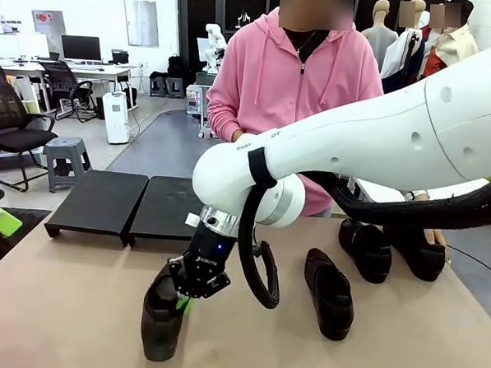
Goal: Organize the shoes by placing them on the stand.
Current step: Pick up one Shoe and place it in the middle of the table.
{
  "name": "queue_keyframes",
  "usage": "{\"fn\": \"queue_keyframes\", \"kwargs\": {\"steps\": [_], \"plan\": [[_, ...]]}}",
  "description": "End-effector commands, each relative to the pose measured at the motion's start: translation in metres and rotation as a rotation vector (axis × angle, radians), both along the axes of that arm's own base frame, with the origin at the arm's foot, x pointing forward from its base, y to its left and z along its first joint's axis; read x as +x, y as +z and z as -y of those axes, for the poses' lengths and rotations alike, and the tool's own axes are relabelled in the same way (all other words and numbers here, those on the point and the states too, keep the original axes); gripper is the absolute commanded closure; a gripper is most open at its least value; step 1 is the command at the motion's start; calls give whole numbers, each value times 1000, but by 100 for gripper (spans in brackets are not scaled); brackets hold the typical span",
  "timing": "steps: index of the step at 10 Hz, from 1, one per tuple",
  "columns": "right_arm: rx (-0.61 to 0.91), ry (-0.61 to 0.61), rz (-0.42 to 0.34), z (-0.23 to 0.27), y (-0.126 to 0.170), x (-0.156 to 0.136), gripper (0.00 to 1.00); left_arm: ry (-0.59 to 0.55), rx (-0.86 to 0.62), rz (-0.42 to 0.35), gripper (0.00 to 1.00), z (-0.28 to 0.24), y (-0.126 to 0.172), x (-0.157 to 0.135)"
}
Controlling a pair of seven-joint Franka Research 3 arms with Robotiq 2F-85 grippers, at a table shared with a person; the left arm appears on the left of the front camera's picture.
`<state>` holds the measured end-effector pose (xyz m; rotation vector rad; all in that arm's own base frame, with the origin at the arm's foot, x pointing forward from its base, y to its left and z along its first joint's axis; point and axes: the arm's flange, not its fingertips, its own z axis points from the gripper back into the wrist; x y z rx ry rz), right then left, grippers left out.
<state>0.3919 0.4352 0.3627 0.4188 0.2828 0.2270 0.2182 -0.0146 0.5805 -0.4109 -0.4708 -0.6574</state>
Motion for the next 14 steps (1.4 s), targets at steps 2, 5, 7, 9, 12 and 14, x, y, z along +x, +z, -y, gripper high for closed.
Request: {"fn": "queue_keyframes", "kwargs": {"steps": [2,5,7,9,12,14], "plan": [[-64,45,-48,-3,13,5,100,-21,-15,5,0,-2,1,0],[-29,34,-29,2,16,4,0,-21,-15,5,0,-2,1,0],[-3,31,-13,9,22,2,0,-21,-15,5,0,-2,1,0],[57,0,24,42,40,3,0,-21,-15,5,0,-2,1,0],[102,-27,173,151,87,-13,0,-21,-15,5,0,-2,1,0],[109,-94,239,176,99,-22,0,-21,-15,5,0,-2,1,0]]}}
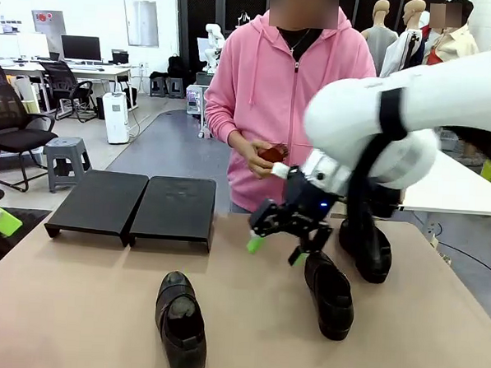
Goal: Organize the shoes by placing them on the stand.
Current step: Pick up one Shoe and place it in the middle of the table.
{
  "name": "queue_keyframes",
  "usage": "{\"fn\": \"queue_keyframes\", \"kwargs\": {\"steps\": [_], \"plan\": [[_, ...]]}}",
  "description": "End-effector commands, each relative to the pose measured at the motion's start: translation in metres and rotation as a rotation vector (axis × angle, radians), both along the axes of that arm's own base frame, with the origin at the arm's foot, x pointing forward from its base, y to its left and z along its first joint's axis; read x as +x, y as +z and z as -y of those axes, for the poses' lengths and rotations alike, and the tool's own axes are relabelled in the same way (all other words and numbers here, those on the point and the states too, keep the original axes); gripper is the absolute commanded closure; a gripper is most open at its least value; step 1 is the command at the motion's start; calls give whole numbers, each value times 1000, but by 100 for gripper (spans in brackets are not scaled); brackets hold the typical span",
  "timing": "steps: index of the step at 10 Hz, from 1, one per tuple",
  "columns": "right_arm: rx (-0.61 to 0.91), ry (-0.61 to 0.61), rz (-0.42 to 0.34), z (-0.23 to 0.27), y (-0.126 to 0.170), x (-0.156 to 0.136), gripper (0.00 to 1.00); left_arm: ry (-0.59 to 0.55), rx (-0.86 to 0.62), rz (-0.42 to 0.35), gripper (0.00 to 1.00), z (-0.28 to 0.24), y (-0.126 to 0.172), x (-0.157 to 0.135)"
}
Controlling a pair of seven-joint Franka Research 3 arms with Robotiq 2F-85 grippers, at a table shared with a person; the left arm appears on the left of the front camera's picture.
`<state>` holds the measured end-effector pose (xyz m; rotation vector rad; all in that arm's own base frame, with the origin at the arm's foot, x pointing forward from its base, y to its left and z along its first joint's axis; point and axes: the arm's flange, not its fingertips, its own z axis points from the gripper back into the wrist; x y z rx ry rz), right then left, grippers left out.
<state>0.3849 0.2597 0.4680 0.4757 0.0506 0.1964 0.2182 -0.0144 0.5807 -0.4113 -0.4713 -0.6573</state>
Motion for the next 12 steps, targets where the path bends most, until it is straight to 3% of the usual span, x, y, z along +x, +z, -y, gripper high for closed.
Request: {"fn": "queue_keyframes", "kwargs": {"steps": [1,4,5,6,8,10,12], "plan": [[13,48,18,-27,-14,-12,0,-21,-14,4,0,-2,1,0],[-136,446,43,-138,-33,-29,0,-21,-14,4,0,-2,1,0],[-186,543,43,-157,-39,-39,0,-21,-14,4,0,-2,1,0],[-228,556,36,-159,-45,-43,0,-21,-14,4,0,-2,1,0],[-160,383,59,-120,-31,-25,0,-21,-14,4,0,-2,1,0],[-72,91,64,-7,2,-11,0,-21,-14,4,0,-2,1,0],[82,-146,39,121,25,-16,0,-21,-14,4,0,-2,1,0]]}}
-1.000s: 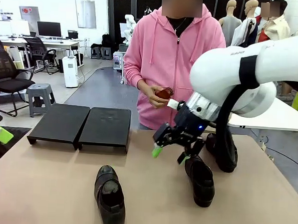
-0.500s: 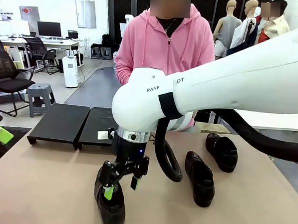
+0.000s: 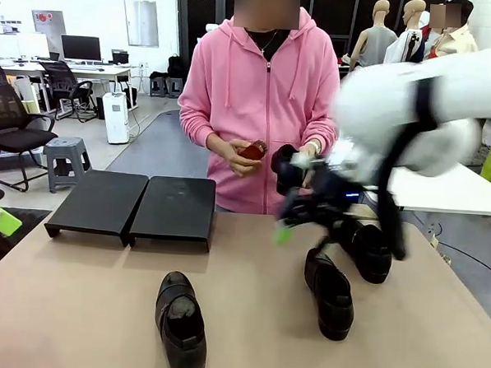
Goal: Organize the shoes by placing them on the stand.
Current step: Pick up one Shoe and place it in the middle of the table, then place the Shoe from the middle of the table onto the Shoes Stand.
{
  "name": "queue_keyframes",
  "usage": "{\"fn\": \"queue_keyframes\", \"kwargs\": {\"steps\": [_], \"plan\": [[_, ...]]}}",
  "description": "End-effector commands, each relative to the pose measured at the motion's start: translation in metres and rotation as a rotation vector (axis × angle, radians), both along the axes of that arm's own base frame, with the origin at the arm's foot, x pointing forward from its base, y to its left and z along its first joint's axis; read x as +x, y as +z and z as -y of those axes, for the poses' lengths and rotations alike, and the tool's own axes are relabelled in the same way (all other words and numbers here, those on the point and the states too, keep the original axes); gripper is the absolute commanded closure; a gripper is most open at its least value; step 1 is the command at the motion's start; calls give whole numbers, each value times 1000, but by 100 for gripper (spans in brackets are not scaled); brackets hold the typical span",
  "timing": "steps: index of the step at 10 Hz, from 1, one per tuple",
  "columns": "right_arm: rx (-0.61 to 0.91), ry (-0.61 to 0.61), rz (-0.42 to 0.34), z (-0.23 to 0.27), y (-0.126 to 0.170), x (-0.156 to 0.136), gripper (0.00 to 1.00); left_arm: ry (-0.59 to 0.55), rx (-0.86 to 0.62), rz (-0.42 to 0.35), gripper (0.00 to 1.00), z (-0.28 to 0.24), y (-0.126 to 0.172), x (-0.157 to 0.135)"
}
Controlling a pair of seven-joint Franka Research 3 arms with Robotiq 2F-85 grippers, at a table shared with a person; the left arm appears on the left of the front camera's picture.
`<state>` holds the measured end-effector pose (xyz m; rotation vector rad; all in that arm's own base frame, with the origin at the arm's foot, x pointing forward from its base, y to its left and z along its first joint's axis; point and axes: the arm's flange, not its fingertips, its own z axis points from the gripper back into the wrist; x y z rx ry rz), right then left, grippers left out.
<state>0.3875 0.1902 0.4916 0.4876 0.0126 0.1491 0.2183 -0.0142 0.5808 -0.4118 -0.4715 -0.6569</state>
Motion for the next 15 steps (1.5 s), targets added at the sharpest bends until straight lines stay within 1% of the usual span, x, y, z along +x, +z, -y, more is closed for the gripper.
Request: {"fn": "queue_keyframes", "kwargs": {"steps": [1,2,4,5,6,7,8,9,15], "plan": [[178,-206,-8,106,5,-21,0,-22,-14,4,0,-2,1,0],[262,-288,-18,157,4,-24,0,-22,-14,4,0,-2,1,0],[431,-377,-60,240,-12,-34,0,-22,-14,4,0,-2,1,0],[524,-393,-70,279,-24,-38,0,-22,-14,4,0,-2,1,0],[567,-399,-68,301,-42,-45,0,-22,-14,4,0,-2,1,0],[582,-380,12,308,-58,-51,0,-22,-14,4,0,-2,1,0],[504,-222,75,296,-69,-48,0,-22,-14,4,0,-2,1,0],[533,-438,-45,314,-43,-56,0,-22,-14,4,0,-2,1,0],[533,-438,-45,314,-43,-56,0,-22,-14,4,0,-2,1,0]]}}
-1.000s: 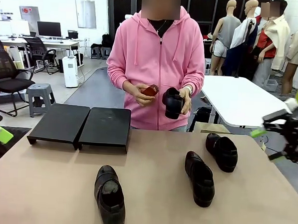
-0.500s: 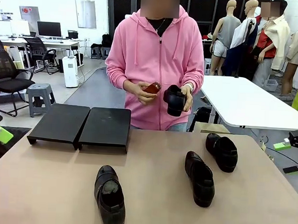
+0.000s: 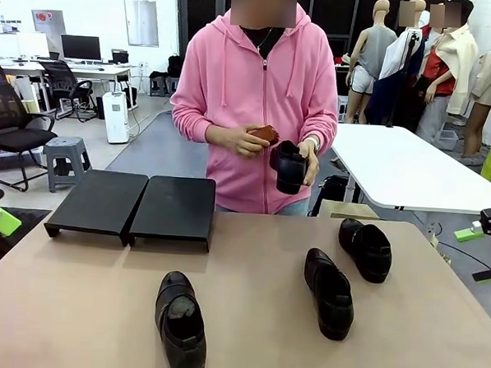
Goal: Organize the shoes by placing them on the stand.
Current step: Place the Shoe from the middle of the table onto the Shoes Stand.
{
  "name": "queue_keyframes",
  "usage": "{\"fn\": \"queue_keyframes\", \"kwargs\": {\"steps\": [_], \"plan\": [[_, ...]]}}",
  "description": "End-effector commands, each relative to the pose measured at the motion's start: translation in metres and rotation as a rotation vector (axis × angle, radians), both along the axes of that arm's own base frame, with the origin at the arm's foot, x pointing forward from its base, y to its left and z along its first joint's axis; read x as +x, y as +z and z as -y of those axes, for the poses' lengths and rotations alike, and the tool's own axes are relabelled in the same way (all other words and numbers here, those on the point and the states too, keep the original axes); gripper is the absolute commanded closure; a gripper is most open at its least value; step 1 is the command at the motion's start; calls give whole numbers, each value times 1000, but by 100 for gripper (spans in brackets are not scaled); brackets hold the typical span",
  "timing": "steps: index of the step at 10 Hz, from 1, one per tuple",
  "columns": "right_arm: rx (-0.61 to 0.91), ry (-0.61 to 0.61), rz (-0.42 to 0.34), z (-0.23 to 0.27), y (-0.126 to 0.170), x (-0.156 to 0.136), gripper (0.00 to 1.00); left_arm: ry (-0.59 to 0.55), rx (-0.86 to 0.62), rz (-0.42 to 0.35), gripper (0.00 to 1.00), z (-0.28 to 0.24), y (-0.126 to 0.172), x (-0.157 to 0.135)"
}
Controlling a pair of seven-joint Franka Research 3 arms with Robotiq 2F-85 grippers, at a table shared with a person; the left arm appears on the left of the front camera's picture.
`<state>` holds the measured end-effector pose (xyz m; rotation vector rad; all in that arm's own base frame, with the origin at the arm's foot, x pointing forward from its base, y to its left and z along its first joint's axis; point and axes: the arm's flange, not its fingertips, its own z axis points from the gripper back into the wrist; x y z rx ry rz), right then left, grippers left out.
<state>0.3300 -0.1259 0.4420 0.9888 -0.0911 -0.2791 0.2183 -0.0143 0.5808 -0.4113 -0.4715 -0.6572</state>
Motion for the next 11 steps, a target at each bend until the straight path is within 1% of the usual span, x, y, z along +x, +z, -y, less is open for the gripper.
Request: {"fn": "queue_keyframes", "kwargs": {"steps": [1,3,4,5,6,7,8,9,10,11], "plan": [[25,-16,-4,-2,7,1,0,-21,-14,4,0,-2,1,0],[25,-16,-4,-2,7,1,0,-21,-14,4,0,-2,1,0],[25,-16,-4,-2,7,1,0,0,0,0,0,0,0,0],[25,-16,-4,-2,7,1,0,96,-23,-43,0,14,10,-14],[25,-16,-4,-2,7,1,0,105,15,-122,0,49,16,-5],[25,-16,-4,-2,7,1,0,103,14,-177,0,98,18,8],[25,-16,-4,-2,7,1,0,92,4,-301,0,148,17,26],[25,-16,-4,-2,7,1,0,208,28,-474,0,205,11,49],[25,-16,-4,-2,7,1,0,318,24,-576,0,251,-4,64],[25,-16,-4,-2,7,1,0,455,33,-640,0,284,-21,75]]}}
